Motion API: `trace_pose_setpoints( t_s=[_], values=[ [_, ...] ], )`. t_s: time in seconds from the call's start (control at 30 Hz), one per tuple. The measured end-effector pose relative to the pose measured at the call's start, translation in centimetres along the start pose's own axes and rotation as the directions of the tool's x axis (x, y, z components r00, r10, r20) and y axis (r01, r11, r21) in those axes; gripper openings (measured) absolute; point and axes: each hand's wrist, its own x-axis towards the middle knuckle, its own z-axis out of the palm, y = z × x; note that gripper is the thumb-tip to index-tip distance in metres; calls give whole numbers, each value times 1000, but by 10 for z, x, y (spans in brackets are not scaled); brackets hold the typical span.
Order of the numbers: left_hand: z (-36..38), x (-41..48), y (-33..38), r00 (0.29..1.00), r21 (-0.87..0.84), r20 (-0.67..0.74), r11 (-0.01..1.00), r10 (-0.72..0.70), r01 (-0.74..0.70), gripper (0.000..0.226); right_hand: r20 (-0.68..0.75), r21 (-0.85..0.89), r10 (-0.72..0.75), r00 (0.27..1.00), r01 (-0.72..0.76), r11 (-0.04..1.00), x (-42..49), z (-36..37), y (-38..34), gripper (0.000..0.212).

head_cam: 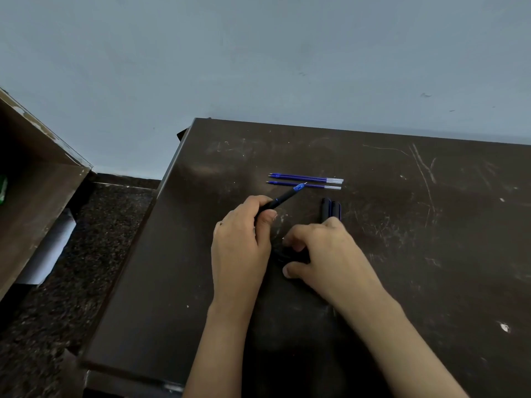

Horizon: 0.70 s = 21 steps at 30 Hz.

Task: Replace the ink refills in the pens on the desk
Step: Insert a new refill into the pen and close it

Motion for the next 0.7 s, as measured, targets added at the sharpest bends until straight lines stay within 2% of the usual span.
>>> trace_pose_setpoints(
  t_s=[0.07, 0.13, 0.2, 0.3, 0.37, 0.43, 0.53, 0.6, 0.7],
  values=[
    [1, 0, -1, 1000, 8, -7, 1000, 1, -1, 13, 11, -45, -59, 998, 59, 997, 0, 7, -3, 35],
    [2, 0, -1, 1000, -1, -7, 1000, -6, 6, 13, -39, 14, -90, 995, 91, 996, -1, 11, -1, 28],
    [2, 0, -2, 1000, -10, -7, 1000, -7, 7, 13, -153, 143, -36, 988, 58, 988, 0, 11, 5, 22],
    [2, 0, -2, 1000, -15, -4, 1000, -3, 3, 15, -347, 358, 149, 926, -17, 934, 5, 2, 22, 17],
    [3, 1, -2, 1000, -11, 0, 1000, 13, -13, 17, -348, 565, 276, 896, -35, 824, 7, -6, 31, 17],
    [4, 1, -3, 1000, -7, 8, 1000, 30, -30, 18, -295, 775, 356, 887, 4, 632, 7, -11, 36, 21],
    [5, 1, -4, 999, 7, 18, 999, 41, -41, 20, -242, 896, 368, 898, 61, 440, 7, -14, 38, 24],
    [6, 0, -4, 998, 11, 27, 998, 57, -57, 19, -217, 927, 352, 910, 79, 366, 7, -14, 41, 23],
    [6, 1, -4, 996, 28, 38, 996, 78, -79, 18, -230, 916, 329, 916, 89, 392, 6, -15, 44, 23]
  ],
)
